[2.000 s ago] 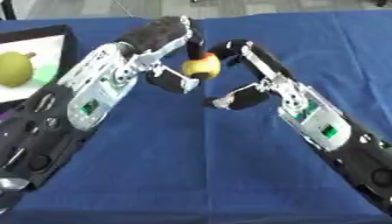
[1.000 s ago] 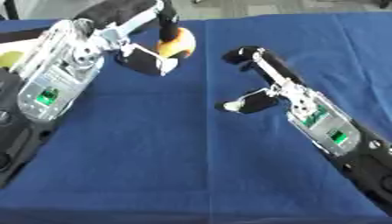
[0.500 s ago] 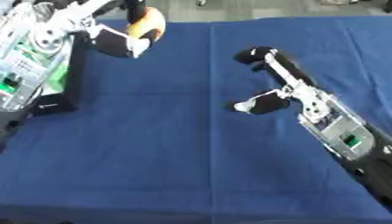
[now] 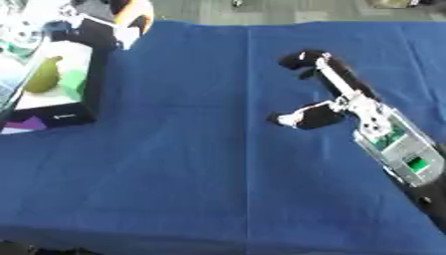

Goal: Pick up the objects with one hand, pass them to the other hand, and then place them into the box on the other side of the table.

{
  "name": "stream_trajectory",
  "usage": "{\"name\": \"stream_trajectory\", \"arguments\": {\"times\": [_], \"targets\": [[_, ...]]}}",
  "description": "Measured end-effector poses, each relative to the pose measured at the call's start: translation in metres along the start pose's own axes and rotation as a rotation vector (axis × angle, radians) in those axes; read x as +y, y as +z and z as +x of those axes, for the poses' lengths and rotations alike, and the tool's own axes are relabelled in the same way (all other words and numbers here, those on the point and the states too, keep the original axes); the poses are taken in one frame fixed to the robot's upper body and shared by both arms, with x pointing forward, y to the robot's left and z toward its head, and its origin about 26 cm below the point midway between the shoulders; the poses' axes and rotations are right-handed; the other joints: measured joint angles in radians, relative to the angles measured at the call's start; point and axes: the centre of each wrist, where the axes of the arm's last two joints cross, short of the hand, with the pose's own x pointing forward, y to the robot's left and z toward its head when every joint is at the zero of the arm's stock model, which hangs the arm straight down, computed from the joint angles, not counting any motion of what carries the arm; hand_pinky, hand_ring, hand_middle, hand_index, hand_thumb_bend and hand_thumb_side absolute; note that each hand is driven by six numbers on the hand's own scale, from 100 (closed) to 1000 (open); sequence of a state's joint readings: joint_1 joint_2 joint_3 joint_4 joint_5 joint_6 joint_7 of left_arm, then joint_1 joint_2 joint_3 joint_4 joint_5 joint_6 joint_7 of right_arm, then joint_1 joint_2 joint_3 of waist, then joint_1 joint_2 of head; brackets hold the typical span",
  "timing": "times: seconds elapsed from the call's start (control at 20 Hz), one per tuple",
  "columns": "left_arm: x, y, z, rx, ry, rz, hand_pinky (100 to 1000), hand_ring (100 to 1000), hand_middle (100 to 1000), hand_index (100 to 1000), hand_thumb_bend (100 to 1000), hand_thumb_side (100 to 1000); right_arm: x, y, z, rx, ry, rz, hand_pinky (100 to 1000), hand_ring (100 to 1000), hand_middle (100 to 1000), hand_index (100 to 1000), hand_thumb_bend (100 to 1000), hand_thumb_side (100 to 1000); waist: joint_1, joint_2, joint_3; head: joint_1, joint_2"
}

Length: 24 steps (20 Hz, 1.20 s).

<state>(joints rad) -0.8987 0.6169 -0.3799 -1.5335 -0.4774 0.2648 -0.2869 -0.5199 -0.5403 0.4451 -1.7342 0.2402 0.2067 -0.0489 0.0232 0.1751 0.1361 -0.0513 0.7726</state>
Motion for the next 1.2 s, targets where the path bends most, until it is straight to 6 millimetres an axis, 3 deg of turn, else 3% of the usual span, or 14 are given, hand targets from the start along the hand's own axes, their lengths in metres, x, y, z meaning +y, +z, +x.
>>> {"name": "stream_trajectory", "arguments": {"times": [0.35, 0.85, 1.2], "targets": [[0.003, 0.005, -0.033, 0.112, -0.006, 0.022, 673, 577, 430, 406, 149, 100, -0.007, 0.002, 0.006, -0.015, -0.003, -0.024, 749, 814, 739, 785, 690, 100, -0.005, 0.000, -0.005, 0.023, 0.000], [-0.002, 0.021, -0.080, 0.269, -0.037, 0.044, 671, 577, 431, 405, 164, 100, -0.013, 0.005, 0.011, -0.029, -0.005, -0.052, 749, 814, 739, 785, 690, 100, -0.011, 0.005, -0.006, 0.100, 0.000], [-0.009, 0.026, -0.107, 0.373, -0.037, 0.067, 671, 579, 437, 415, 153, 100, -0.016, 0.006, 0.012, -0.030, -0.015, -0.067, 746, 813, 730, 783, 690, 100, -0.019, 0.008, -0.008, 0.122, 0.000]]}}
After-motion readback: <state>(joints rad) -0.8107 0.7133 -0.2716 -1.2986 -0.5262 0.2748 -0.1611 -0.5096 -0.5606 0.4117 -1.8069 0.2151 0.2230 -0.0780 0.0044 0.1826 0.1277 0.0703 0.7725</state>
